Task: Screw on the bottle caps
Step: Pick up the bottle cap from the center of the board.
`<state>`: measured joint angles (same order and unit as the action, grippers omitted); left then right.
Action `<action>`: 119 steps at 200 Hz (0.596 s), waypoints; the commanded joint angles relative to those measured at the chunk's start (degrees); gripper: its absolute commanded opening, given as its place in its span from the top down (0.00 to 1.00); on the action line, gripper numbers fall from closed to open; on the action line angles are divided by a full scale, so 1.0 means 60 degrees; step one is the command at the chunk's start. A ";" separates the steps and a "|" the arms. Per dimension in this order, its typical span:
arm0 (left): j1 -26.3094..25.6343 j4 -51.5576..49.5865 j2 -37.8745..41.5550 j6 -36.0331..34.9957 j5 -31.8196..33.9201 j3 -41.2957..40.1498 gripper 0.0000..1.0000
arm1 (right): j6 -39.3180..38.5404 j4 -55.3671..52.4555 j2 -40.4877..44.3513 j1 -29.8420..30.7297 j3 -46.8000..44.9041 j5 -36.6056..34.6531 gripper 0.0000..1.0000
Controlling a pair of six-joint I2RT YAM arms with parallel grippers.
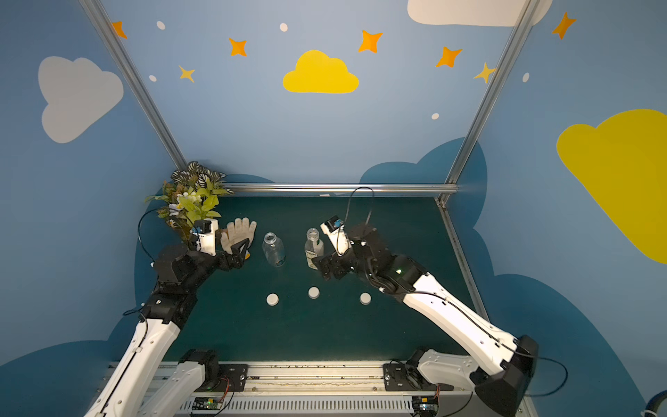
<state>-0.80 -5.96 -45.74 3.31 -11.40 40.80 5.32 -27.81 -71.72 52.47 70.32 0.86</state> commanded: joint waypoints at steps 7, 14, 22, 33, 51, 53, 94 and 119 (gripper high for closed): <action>0.0701 -0.1424 -0.0403 0.0319 -0.0312 0.0475 0.00 | 0.0226 -0.0658 -0.1834 0.1334 0.1032 -0.0556 0.02; 0.0871 -0.1611 -0.0496 0.0346 -0.0342 0.0526 0.00 | 0.0312 -0.0671 -0.2312 0.1580 0.1285 -0.0576 0.02; 0.1050 -0.1770 -0.0581 0.0392 -0.0415 0.0589 0.00 | 0.0352 -0.0668 -0.2818 0.1842 0.1542 -0.0611 0.02; 0.1232 -0.1975 -0.0680 0.0520 -0.0428 0.0703 0.00 | 0.0429 -0.0674 -0.3453 0.2066 0.1854 -0.0592 0.02; 0.1390 -0.2321 -0.0785 0.0476 -0.0308 0.0905 0.00 | 0.0712 -0.1059 -0.4628 0.2312 0.2647 -0.0338 0.02; 0.1405 -0.2359 -0.0785 0.0463 -0.0282 0.0928 0.00 | 0.0721 -0.1106 -0.4756 0.2333 0.2715 -0.0335 0.02; 0.1481 -0.2452 -0.0325 0.0239 0.0603 0.0762 0.01 | 0.0513 -0.1962 -0.6686 0.2880 0.4220 -0.0816 0.02; 0.1490 -0.2445 0.0138 0.0239 0.0984 0.0588 0.01 | 0.0556 -0.2126 -0.7506 0.2909 0.4790 -0.1045 0.08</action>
<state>7.86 -20.05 -47.64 5.41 -8.58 44.66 8.56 -36.67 -113.54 69.38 95.33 -2.94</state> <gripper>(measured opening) 0.989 0.941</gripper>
